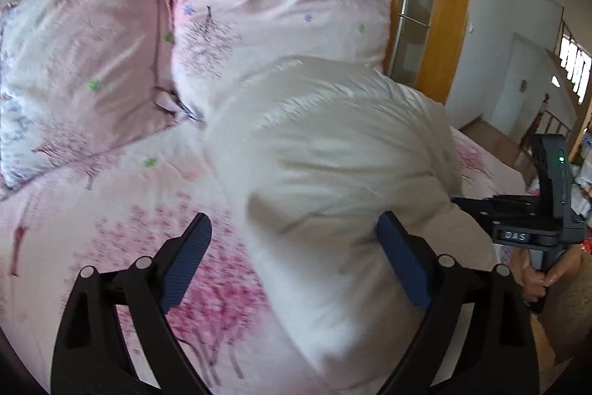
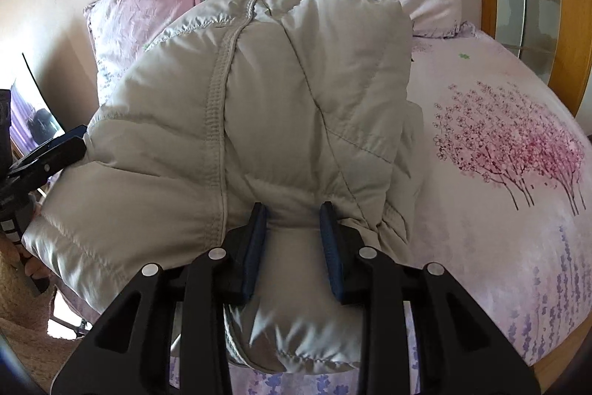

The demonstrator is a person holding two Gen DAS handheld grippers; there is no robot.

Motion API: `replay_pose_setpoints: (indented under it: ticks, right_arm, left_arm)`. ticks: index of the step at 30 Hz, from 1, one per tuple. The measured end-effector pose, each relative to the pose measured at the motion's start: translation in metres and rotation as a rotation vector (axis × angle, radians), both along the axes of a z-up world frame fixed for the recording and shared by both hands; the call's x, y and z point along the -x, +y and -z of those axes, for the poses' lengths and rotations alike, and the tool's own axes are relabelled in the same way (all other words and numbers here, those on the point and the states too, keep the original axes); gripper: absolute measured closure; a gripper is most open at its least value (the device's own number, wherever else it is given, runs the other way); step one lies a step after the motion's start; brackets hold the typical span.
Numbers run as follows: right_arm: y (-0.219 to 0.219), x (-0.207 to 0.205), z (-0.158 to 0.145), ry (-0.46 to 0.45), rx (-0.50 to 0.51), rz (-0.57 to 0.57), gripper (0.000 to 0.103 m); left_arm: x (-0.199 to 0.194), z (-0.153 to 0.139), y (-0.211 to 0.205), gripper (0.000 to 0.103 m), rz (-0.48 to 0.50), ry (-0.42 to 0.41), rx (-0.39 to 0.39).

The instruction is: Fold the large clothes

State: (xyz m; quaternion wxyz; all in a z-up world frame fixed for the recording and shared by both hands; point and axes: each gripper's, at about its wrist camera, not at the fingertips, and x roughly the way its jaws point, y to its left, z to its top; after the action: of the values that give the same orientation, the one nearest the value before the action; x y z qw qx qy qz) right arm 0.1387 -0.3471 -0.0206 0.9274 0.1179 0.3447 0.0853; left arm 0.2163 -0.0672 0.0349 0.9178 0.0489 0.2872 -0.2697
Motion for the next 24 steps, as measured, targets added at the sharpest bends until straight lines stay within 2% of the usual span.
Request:
replay_pose_setpoints:
  ticks: [2, 3, 5, 6, 7, 9, 12, 18, 22, 24]
  right_arm:
    - [-0.007, 0.0, -0.006, 0.013, -0.051, -0.002, 0.072]
    - [-0.015, 0.0, -0.012, 0.017, -0.111, -0.009, 0.068]
    - [-0.032, 0.002, -0.021, 0.001, -0.227, -0.006, 0.047]
    - [-0.047, 0.003, -0.027, -0.017, -0.294, 0.024, 0.027]
    - [-0.054, 0.002, -0.031, -0.024, -0.312, 0.041, 0.019]
    - [-0.071, -0.003, -0.037, -0.02, -0.343, 0.078, 0.019]
    - [-0.084, -0.014, -0.034, 0.04, -0.393, 0.09, 0.018]
    - [-0.085, -0.027, -0.03, 0.084, -0.413, 0.086, 0.018]
    - [-0.091, -0.036, -0.021, 0.138, -0.487, 0.053, 0.017]
    - [-0.096, -0.042, -0.013, 0.179, -0.524, 0.053, 0.014]
  left_arm:
    - [-0.004, -0.004, 0.004, 0.008, -0.036, 0.0, -0.012]
    - [-0.007, -0.006, 0.007, 0.008, -0.048, 0.002, -0.012]
    - [-0.015, -0.007, 0.012, 0.005, -0.077, 0.014, -0.011]
    - [-0.02, -0.007, 0.014, 0.004, -0.087, 0.03, -0.007]
    - [-0.021, -0.007, 0.016, 0.003, -0.093, 0.038, -0.005]
    - [-0.027, -0.007, 0.017, 0.002, -0.106, 0.045, -0.012]
    - [-0.033, -0.005, 0.018, 0.002, -0.109, 0.063, -0.005]
    - [-0.039, -0.003, 0.017, 0.002, -0.099, 0.086, 0.005]
    - [-0.049, 0.002, 0.019, 0.002, -0.078, 0.147, 0.057]
    - [-0.059, 0.007, 0.022, 0.002, -0.057, 0.204, 0.111]
